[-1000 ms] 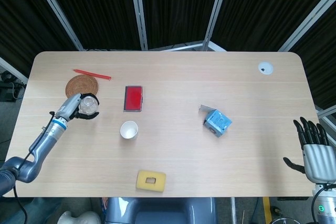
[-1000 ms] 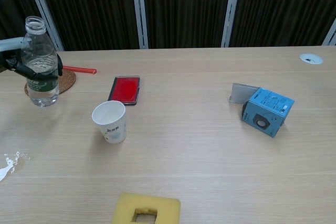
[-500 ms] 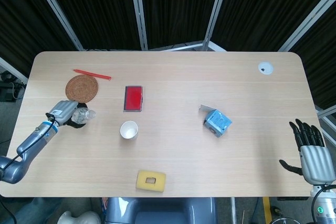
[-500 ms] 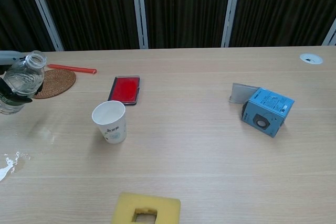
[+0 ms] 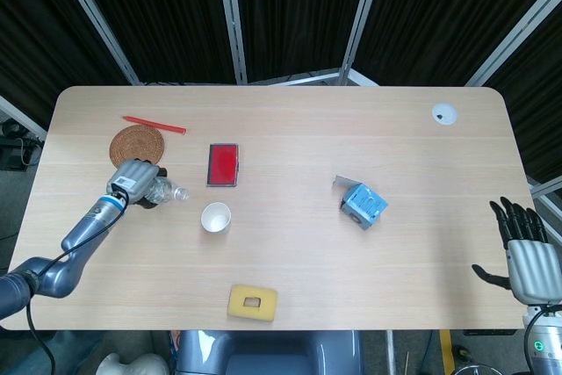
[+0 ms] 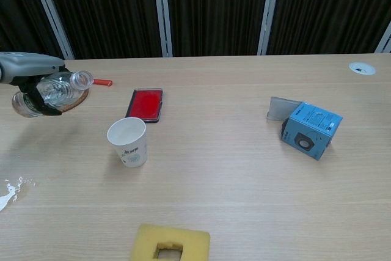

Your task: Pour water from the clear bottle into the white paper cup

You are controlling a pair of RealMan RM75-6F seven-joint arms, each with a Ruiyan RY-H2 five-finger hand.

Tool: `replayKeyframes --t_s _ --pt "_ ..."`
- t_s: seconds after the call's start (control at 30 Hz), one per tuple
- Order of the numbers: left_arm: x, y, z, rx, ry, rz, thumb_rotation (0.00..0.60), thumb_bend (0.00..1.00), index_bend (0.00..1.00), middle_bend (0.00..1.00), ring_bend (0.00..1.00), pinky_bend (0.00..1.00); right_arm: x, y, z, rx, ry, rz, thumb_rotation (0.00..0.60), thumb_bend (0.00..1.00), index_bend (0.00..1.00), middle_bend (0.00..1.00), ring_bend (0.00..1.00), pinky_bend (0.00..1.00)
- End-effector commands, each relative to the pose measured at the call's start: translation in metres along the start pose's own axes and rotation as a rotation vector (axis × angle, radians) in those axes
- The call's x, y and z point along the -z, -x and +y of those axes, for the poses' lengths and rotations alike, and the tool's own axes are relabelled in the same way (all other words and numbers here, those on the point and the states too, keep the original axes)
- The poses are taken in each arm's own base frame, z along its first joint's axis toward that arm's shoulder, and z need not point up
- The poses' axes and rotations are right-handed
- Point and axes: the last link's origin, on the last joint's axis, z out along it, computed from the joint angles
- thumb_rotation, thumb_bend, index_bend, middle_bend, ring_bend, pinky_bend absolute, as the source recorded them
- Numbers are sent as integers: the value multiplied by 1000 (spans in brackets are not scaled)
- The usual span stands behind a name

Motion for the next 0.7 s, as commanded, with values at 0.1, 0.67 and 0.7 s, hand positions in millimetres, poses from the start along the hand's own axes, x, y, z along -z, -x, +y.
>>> replayKeyframes --t_s 0.1,0.67,0.7 --pt "-13 -3 35 -61 13 5 600 619 610 464 321 408 -2 0 2 2 12 0 600 0 0 0 0 0" --pt "-15 -1 50 -161 -25 18 600 624 610 464 321 407 -2 -4 6 -13 19 11 600 0 0 0 0 0" --pt "-15 1 50 -168 -26 15 600 624 610 463 320 407 -2 -4 6 -13 20 10 600 0 0 0 0 0"
